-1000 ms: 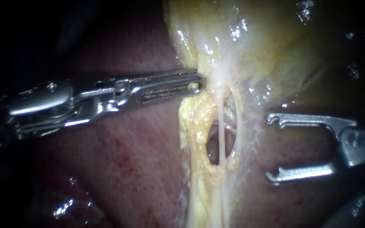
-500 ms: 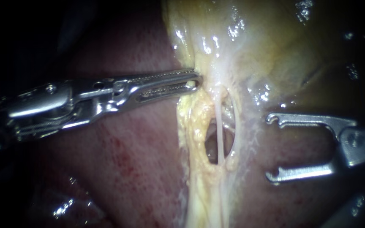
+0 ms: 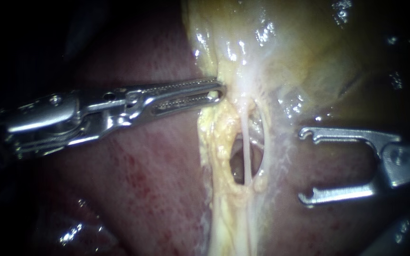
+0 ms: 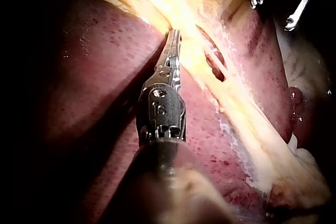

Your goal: Grabbing gallbladder

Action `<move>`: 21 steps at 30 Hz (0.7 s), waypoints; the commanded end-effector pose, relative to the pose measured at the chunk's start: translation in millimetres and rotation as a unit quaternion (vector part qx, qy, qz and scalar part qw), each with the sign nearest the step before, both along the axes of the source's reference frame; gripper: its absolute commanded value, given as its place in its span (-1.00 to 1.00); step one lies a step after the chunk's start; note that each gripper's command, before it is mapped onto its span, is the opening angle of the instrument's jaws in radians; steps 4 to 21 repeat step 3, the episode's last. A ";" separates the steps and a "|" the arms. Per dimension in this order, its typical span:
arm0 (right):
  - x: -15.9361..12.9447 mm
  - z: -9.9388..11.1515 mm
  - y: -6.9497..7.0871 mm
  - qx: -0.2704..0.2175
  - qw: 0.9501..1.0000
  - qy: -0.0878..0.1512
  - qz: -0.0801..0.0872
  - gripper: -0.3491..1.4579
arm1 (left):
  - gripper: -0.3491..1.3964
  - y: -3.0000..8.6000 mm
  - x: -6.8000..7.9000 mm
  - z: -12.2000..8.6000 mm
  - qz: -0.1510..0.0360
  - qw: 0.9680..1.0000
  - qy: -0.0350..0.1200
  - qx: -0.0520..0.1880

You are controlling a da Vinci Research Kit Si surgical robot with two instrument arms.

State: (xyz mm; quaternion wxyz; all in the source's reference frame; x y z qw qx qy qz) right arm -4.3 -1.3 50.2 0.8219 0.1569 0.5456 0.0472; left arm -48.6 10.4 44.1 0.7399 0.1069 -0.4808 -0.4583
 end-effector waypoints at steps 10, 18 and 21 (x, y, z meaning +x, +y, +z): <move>0.0 0.0 0.0 0.000 1.000 0.000 0.000 0.03 | -1.00 0.0 0.0 0.0 0.001 1.000 0.001 0.001; 0.0 0.0 0.0 0.000 1.000 0.000 0.000 0.03 | -1.00 0.0 0.0 0.0 0.001 1.000 0.001 0.001; 0.0 0.0 0.0 0.000 1.000 0.000 0.000 0.03 | -1.00 0.0 0.0 0.0 0.001 1.000 0.001 0.001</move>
